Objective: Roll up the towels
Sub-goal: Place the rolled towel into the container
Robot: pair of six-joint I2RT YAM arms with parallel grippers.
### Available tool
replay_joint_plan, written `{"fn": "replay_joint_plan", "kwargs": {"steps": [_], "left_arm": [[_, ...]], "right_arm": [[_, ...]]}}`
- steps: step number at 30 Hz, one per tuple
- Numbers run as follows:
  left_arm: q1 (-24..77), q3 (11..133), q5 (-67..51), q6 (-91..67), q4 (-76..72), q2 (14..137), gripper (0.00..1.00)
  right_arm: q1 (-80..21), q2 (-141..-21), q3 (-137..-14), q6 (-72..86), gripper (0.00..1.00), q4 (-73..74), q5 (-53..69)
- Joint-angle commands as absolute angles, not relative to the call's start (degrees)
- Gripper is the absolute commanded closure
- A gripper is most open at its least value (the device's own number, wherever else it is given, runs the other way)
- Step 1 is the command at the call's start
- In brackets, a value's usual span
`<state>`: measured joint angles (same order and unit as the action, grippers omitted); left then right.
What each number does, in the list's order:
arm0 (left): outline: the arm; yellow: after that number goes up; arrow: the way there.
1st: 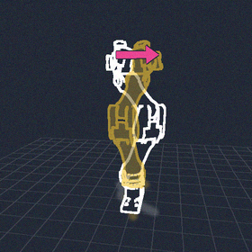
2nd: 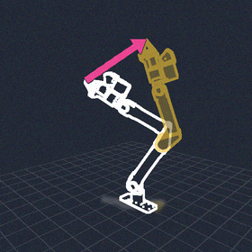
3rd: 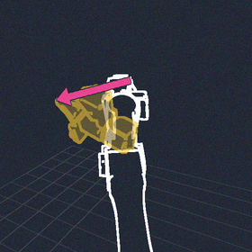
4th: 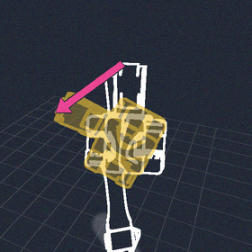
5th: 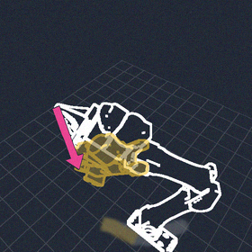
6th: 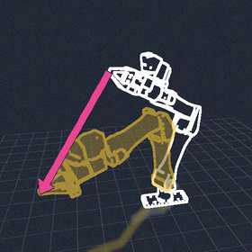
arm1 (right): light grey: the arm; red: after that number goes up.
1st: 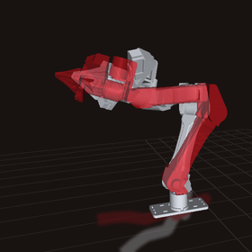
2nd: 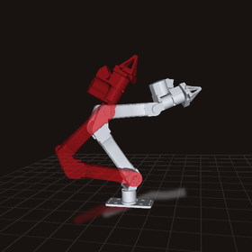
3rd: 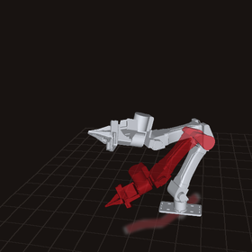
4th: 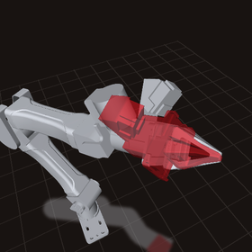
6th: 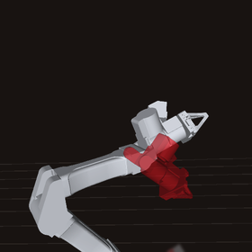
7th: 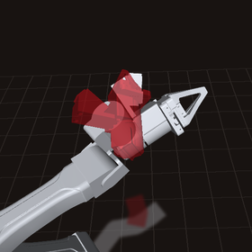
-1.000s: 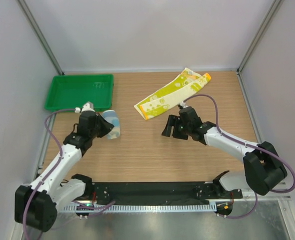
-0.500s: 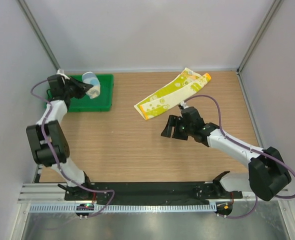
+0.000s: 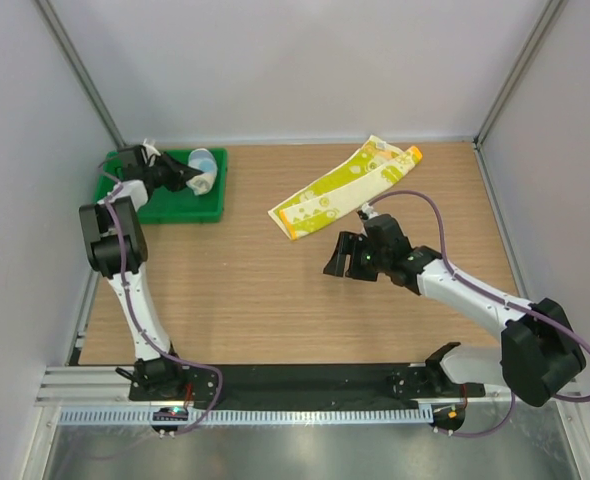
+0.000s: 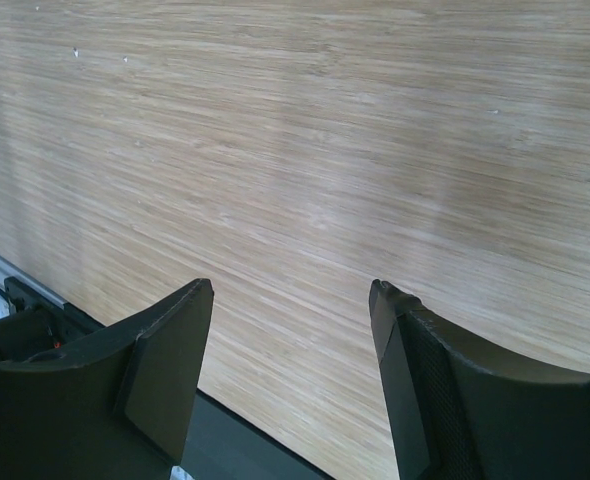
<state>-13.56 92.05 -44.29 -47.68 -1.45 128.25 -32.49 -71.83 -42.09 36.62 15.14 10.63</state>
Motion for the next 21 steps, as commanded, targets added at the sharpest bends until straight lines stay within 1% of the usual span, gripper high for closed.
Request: {"fn": "replay_joint_plan", "kwargs": {"steps": [1,6,9,10,11,13,14,16,17,19,20,21], "left_arm": [[-11.5,96.1,-46.9,-41.3,1.9,130.1,1.00],[-8.9,97.0,-40.9,-35.3,8.3,132.7,1.00],[-8.5,96.7,-39.3,-33.4,10.5,133.9,1.00],[-7.3,97.9,-37.5,-31.0,14.5,135.4,1.00],[-6.9,97.9,-37.3,-31.0,14.5,135.7,1.00],[-6.2,100.4,-35.3,-27.9,17.0,135.6,1.00],[-5.6,101.6,-33.4,-26.5,21.9,136.1,1.00],[-5.0,106.0,-30.6,-25.1,25.9,138.2,0.99],[-4.9,107.6,-30.2,-25.1,29.9,139.1,0.98],[-4.8,109.6,-29.4,-25.4,31.5,140.6,0.91],[-4.8,109.3,-29.0,-25.4,31.8,140.5,0.88],[-4.9,108.8,-28.3,-25.7,31.4,140.0,0.81]], "right_arm": [[-32.4,-69.6,-41.9,35.8,0.30,14.7,10.4],[-32.4,-68.7,-42.6,34.9,0.30,15.6,10.0],[-32.4,-68.0,-42.6,34.5,0.30,16.4,9.7],[-32.4,-67.8,-42.5,34.4,0.30,16.7,9.7],[-32.4,-67.8,-42.5,34.4,0.30,16.7,9.7],[-32.3,-67.4,-42.4,34.4,0.30,16.7,9.8],[-32.3,-67.3,-42.5,34.4,0.30,16.7,9.8],[-32.4,-67.1,-42.6,34.4,0.30,17.1,9.8],[-32.3,-67.1,-42.7,34.3,0.30,17.3,9.8],[-32.3,-66.9,-43.0,34.4,0.30,17.6,9.8],[-32.4,-66.8,-43.0,34.5,0.30,17.8,9.8],[-32.4,-66.6,-43.1,34.5,0.30,18.0,9.8]]}}
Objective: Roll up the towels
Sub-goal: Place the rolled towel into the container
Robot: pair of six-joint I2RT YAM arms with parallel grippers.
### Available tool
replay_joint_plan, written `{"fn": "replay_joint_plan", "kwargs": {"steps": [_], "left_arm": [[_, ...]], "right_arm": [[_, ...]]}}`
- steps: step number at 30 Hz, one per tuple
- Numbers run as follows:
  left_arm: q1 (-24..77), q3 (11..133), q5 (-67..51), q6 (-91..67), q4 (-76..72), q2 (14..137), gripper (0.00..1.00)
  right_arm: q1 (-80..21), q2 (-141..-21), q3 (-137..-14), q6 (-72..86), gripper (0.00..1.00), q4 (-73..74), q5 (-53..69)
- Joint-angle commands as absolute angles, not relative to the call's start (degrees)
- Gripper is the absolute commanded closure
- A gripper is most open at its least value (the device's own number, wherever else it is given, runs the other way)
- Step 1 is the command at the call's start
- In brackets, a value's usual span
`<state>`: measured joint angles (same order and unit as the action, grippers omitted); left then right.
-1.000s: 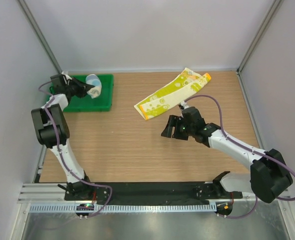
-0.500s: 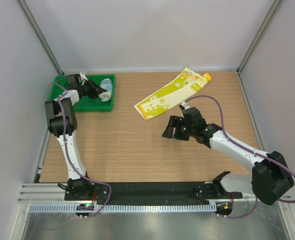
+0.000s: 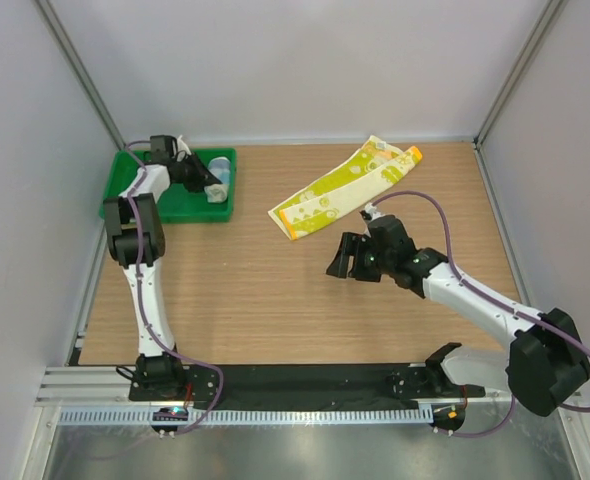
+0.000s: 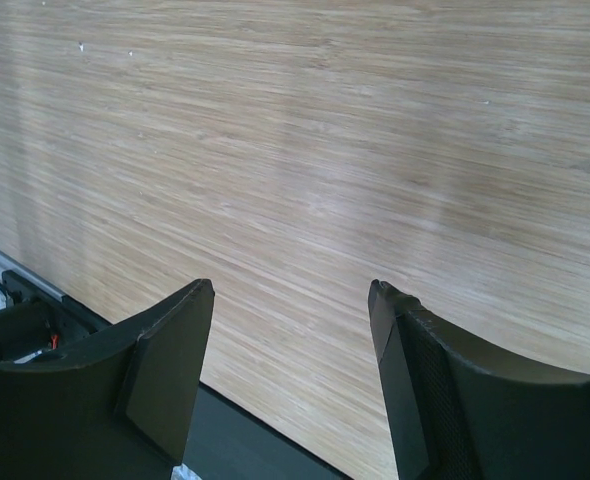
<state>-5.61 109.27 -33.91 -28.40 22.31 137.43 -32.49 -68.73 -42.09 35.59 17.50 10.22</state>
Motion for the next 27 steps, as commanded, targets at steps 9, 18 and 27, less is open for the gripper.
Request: {"fn": "replay_joint_plan", "kwargs": {"steps": [9,18,27], "left_arm": [[-4.9,107.6,-24.6,-25.8,32.0,136.2,0.48],[-5.1,108.3,-25.2,-26.1,32.3,135.4,0.42],[-5.2,109.0,-28.0,-25.8,32.1,134.9,0.41]], "right_arm": [[-32.4,-64.8,-43.4,34.7,0.30,18.8,9.6],[-32.3,-63.5,-43.5,34.5,0.30,20.0,9.4],[-32.4,-64.2,-43.6,34.5,0.30,20.0,9.8]]}}
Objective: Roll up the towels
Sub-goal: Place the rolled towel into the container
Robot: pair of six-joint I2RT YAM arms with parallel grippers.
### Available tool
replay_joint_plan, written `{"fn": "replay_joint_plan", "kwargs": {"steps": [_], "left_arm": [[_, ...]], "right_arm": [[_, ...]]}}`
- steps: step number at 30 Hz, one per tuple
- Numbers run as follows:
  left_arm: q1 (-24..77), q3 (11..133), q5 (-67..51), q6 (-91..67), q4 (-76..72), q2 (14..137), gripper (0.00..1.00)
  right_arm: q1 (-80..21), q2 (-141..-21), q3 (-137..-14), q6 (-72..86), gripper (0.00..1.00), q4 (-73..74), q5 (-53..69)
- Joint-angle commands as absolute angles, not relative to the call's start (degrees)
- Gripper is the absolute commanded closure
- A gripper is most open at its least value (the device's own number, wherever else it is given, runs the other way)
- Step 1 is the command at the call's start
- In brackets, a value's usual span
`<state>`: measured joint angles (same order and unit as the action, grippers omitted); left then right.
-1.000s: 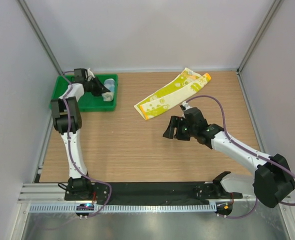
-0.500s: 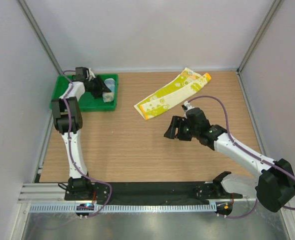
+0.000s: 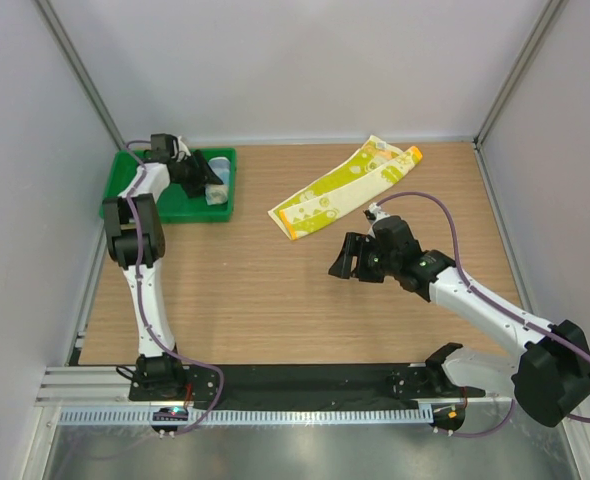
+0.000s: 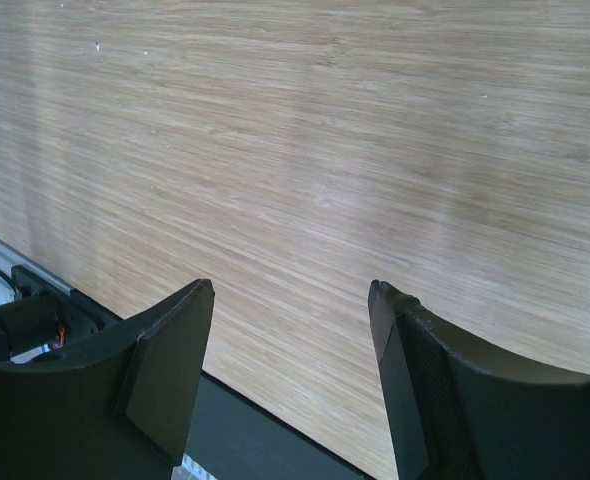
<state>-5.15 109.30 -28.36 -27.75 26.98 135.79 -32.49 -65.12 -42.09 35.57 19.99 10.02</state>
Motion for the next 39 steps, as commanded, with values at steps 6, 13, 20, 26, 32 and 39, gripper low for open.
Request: {"fn": "replay_joint_plan", "kwargs": {"steps": [6,13,20,26,32,39], "left_arm": [[-6.1,109.3,-32.4,-26.5,31.2,133.7,0.39],[-7.6,108.9,-33.3,-26.5,31.3,131.3,0.31],[-8.4,107.7,-33.5,-27.6,30.1,129.7,0.12],[-8.9,107.7,-35.7,-29.1,28.8,129.3,0.05],[-9.5,107.2,-36.2,-30.1,27.7,127.6,0.03],[-11.2,107.0,-28.8,-29.3,30.2,123.1,0.03]], "right_arm": [[-32.4,-64.2,-43.6,34.5,0.30,19.8,9.8],[-32.3,-63.5,-43.5,34.6,0.30,19.4,9.9],[-32.4,-63.2,-43.4,34.6,0.30,19.3,10.3],[-32.3,-63.1,-43.2,34.5,0.30,19.6,10.1],[-32.4,-63.5,-43.1,34.5,0.30,19.4,10.3],[-32.3,-64.7,-43.9,34.0,0.30,19.2,9.8]]}}
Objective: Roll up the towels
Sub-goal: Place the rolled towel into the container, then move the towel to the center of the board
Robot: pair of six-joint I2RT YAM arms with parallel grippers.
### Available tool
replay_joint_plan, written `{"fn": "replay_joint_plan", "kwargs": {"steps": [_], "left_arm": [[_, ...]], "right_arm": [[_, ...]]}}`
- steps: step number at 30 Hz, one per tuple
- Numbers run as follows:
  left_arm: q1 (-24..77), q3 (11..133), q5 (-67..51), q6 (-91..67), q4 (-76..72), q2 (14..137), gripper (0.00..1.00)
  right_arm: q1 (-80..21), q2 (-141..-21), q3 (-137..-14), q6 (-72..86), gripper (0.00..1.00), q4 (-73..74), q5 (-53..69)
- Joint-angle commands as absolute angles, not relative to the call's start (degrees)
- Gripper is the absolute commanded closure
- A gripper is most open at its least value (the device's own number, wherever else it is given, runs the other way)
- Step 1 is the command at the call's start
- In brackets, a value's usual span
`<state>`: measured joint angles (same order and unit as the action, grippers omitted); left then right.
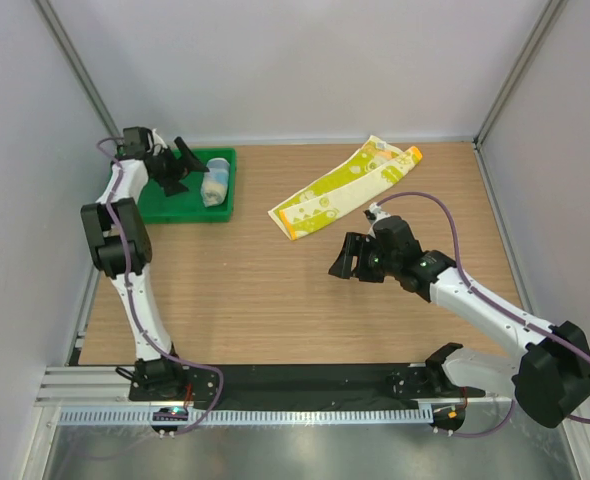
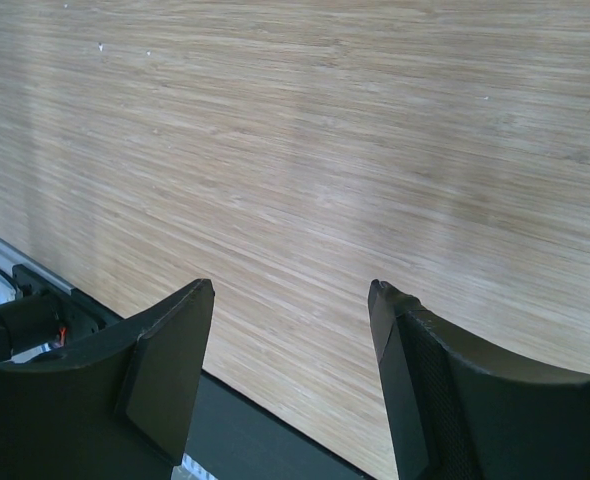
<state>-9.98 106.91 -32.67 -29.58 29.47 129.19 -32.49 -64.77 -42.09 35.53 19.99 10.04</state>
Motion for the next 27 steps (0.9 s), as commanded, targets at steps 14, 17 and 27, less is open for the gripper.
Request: {"fn": "replay_joint_plan", "kwargs": {"steps": [14,17,27], "left_arm": [[-5.6,100.0,4.1,-27.9,44.6,94.9,0.03],[-0.5,95.1,7.1,-25.0,45.4,85.8,0.02],[6.3,69.0,4.9,-23.1,41.2,63.2,0.02]], "right_arm": [[-33.2,-81.3,-58.2,27.3,0.29,25.6,2.0],[-34.3,-86.6,-62.7,26.5,0.29,25.4,0.5],[-40.7,-110.1,-87.8,21.9,0.31,32.7,-8.2]]}}
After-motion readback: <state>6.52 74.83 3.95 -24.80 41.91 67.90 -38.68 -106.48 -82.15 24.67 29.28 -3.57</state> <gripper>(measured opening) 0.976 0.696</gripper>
